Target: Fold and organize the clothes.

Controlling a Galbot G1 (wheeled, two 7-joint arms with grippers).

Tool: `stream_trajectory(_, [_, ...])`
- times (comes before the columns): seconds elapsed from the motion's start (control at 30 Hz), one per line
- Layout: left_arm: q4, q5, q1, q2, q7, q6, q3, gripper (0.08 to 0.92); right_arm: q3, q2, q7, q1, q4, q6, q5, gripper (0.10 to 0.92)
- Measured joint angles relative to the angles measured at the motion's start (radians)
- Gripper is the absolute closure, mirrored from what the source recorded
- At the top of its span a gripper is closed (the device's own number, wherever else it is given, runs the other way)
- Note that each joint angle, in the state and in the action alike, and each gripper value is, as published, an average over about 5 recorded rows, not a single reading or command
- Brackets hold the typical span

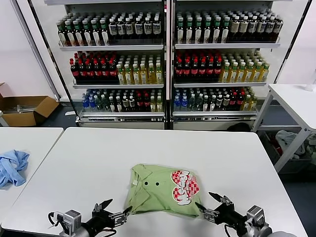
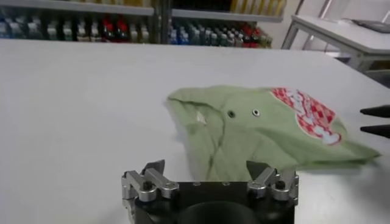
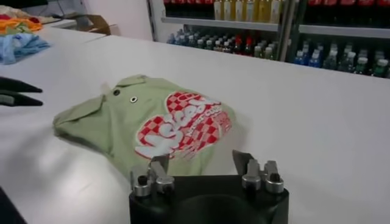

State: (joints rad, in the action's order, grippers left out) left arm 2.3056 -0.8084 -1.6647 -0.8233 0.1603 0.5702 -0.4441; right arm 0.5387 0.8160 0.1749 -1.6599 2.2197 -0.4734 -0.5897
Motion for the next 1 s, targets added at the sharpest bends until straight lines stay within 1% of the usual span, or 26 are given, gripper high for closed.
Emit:
stream_trajectory(0.07, [-0.007, -0.006, 0.013, 0.001, 0.0, 0.001, 0.019, 0.177, -0.003, -0.001, -0.004, -0.008, 0.006, -0.005, -0.001, 0.253])
stream_trajectory(0.17, [-0.02, -0.016, 0.038, 0.001, -0.001, 0.002, 0.045, 0.177, -0.011, 0.0, -0.012, -0.014, 0.01, -0.01, -0.003, 0.211])
stream_trajectory(0.37, [-0.062, -0.028, 0.095, -0.007, -0.01, 0.004, 0.087, 0.177, -0.039, 0.012, -0.027, -0.01, 0.007, -0.021, -0.01, 0.205])
stream_trajectory(0.47, [-0.081, -0.031, 0.119, -0.007, -0.015, 0.004, 0.104, 0.177, -0.053, 0.016, -0.031, -0.007, 0.005, -0.026, -0.011, 0.231])
stream_trajectory(0.6, [-0.097, -0.033, 0.142, -0.012, -0.019, 0.005, 0.124, 0.177, -0.07, 0.022, -0.035, -0.004, 0.001, -0.03, -0.01, 0.325])
stream_trajectory(0.77, [-0.117, -0.032, 0.159, -0.021, -0.028, 0.005, 0.148, 0.181, -0.092, 0.029, -0.04, 0.006, -0.006, -0.033, -0.009, 0.472])
stream_trajectory(0.87, [-0.125, -0.03, 0.166, -0.023, -0.032, 0.005, 0.157, 0.223, -0.105, 0.031, -0.041, 0.013, -0.01, -0.034, -0.007, 0.559])
stream_trajectory(1.0, [-0.13, -0.03, 0.172, -0.024, -0.038, 0.006, 0.163, 0.336, -0.121, 0.034, -0.041, 0.019, -0.018, -0.035, -0.003, 0.671])
